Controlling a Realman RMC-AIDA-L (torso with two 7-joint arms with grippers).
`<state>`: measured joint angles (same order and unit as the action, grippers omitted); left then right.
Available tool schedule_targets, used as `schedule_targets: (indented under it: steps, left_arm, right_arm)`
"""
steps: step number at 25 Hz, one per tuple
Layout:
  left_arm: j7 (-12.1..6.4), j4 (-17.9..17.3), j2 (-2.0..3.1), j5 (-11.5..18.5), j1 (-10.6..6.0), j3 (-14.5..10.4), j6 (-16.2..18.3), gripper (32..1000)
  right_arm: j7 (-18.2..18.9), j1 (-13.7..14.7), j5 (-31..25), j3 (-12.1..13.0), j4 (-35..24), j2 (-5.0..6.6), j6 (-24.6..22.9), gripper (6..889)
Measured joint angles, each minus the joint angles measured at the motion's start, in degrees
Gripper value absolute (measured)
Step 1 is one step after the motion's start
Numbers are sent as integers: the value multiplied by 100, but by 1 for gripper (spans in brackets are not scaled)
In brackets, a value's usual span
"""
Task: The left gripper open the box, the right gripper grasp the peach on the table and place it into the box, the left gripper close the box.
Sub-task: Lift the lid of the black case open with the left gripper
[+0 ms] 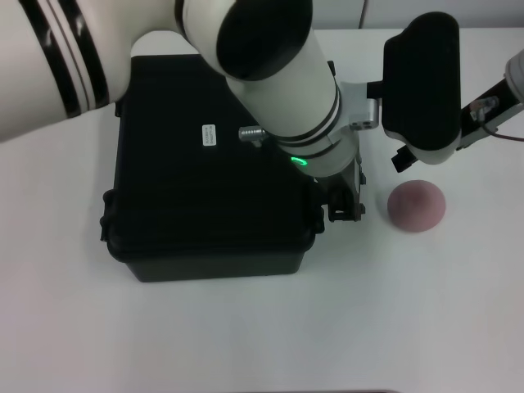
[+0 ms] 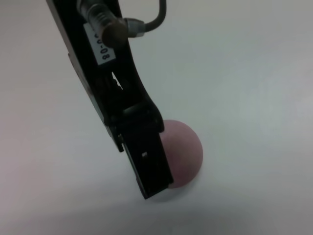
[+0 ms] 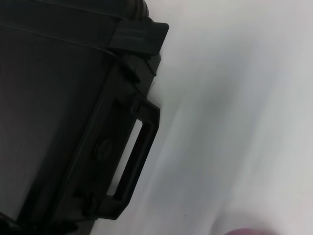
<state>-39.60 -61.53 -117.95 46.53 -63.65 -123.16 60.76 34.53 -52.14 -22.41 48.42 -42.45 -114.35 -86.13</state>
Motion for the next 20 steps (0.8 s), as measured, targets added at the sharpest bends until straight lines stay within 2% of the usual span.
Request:
schedule_targets:
  steps: [6, 16, 17, 20]
  left_arm:
    - [-53, -14, -2, 3, 35, 34, 62, 375]
    - [-58, -375, 16, -153, 178, 401, 426, 369]
    - [-61, -477, 19, -233, 218, 488, 501, 369]
    - [-61, -585, 19, -320, 272, 545, 538, 369]
  right_arm:
    - [26, 23, -7, -1, 0, 0, 0, 845]
    - [45, 57, -9, -9, 0, 0, 0, 845]
    - [46, 59, -9, -9, 0, 0, 0, 845]
    - [46, 64, -9, -9, 0, 0, 0, 845]
